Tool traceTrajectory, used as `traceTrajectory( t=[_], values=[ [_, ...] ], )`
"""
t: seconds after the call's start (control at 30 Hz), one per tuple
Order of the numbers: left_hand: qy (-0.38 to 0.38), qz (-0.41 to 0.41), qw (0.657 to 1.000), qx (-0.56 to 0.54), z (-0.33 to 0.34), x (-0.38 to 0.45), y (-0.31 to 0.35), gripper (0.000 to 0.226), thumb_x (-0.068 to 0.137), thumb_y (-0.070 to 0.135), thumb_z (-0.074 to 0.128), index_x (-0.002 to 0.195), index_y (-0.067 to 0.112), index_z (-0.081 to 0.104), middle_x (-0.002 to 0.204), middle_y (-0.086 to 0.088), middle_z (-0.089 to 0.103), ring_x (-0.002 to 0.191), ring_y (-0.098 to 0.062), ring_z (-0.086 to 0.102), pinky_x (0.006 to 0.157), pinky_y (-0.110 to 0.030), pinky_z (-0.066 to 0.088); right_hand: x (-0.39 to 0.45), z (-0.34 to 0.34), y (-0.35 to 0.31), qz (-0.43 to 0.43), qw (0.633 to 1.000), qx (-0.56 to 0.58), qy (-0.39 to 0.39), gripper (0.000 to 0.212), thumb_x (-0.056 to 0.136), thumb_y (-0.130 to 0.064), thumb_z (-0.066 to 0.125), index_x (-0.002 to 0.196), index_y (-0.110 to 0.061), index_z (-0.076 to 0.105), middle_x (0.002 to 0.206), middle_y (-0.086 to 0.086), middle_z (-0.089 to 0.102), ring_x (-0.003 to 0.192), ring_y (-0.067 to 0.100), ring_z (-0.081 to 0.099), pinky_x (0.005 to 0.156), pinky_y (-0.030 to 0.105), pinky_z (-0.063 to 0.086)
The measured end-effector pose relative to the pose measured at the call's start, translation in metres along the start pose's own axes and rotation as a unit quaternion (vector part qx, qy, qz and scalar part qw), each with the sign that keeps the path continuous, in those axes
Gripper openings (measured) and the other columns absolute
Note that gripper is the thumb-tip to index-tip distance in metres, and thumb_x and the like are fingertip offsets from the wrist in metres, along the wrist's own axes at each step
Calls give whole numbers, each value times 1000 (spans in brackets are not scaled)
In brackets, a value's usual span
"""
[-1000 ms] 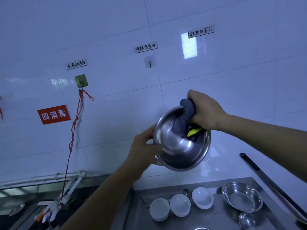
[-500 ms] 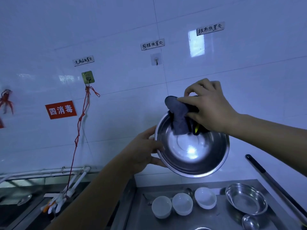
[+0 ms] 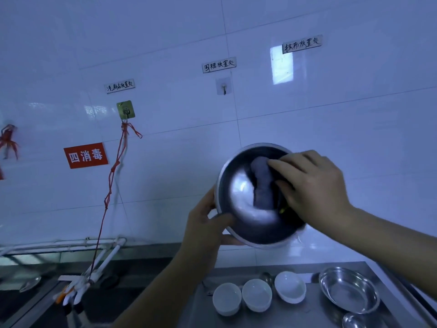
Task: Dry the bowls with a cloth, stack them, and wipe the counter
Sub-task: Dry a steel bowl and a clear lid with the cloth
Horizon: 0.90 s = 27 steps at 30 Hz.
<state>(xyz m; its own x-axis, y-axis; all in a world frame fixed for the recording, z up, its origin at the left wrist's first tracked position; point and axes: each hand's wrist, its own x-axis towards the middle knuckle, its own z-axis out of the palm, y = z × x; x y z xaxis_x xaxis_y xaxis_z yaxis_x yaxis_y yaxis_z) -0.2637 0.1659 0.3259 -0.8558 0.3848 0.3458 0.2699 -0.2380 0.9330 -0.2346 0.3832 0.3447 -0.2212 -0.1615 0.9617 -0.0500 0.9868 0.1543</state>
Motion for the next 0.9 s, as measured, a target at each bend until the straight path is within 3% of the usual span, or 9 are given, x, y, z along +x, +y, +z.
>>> traceTrajectory(
  t=[0.13,0.3,0.43,0.53,0.67,0.73,0.8,0.83,0.9],
  values=[
    [-11,-14,1000,-16,10,-5,-1,69,82,-23,52,109,35,77,105,-4,74,90,-38,73,65,-58,62,-2,15,-23,71,996,39,-45,26,74,-22,60,97,-20,74,86,0,69,76,31,67,47,32,48],
    [-6,-45,999,1,-3,-10,-10,73,79,-26,49,113,33,77,102,-9,71,95,-42,71,60,-52,62,-25,21,-48,37,956,210,-201,24,65,-19,68,89,-22,64,78,-13,58,70,18,59,53,37,50],
    [3,-62,998,25,-15,-19,-28,79,77,-28,45,116,33,76,109,-11,69,96,-35,72,67,-63,60,-32,14,-37,-1,869,286,-405,57,75,-11,72,124,-33,55,100,-28,47,92,-4,44,85,32,48],
    [5,-79,996,41,-17,-22,-42,81,77,-28,43,121,33,74,106,-4,72,96,-34,73,65,-63,60,-47,10,-40,-69,850,187,-487,78,88,-17,60,147,-56,26,111,-16,22,101,6,29,89,32,47],
    [47,-75,995,55,-24,-23,-59,78,76,-25,48,128,29,69,108,-5,74,101,-39,71,74,-65,59,-65,7,-29,-17,845,164,-509,56,82,-15,58,130,-43,52,105,-5,28,101,28,51,81,33,45],
    [74,-77,993,44,-29,-25,-63,76,77,-24,49,128,29,69,105,-5,75,99,-37,72,68,-55,60,-69,2,-20,-8,872,133,-471,40,74,-12,59,109,-31,60,107,-1,35,98,34,55,73,33,42],
    [91,-93,991,15,-36,-26,-65,72,81,-22,52,128,30,68,107,-8,74,94,-31,73,61,-43,61,-78,1,-12,-69,919,39,-387,32,60,-10,60,89,-20,65,115,12,50,111,46,55,84,48,46],
    [96,-106,990,-1,-40,-26,-67,70,82,-21,55,128,30,68,110,-10,73,92,-30,74,60,-42,61,-82,0,-9,-97,928,-6,-359,30,55,-11,62,84,-15,66,119,18,55,120,48,52,94,59,42],
    [108,-127,986,-27,-48,-27,-72,69,82,-21,56,128,29,67,115,-14,71,86,-30,75,60,-43,61,-90,-3,-2,-125,933,-46,-334,27,54,-14,68,81,-8,67,123,19,59,127,44,50,105,63,31]
  ],
)
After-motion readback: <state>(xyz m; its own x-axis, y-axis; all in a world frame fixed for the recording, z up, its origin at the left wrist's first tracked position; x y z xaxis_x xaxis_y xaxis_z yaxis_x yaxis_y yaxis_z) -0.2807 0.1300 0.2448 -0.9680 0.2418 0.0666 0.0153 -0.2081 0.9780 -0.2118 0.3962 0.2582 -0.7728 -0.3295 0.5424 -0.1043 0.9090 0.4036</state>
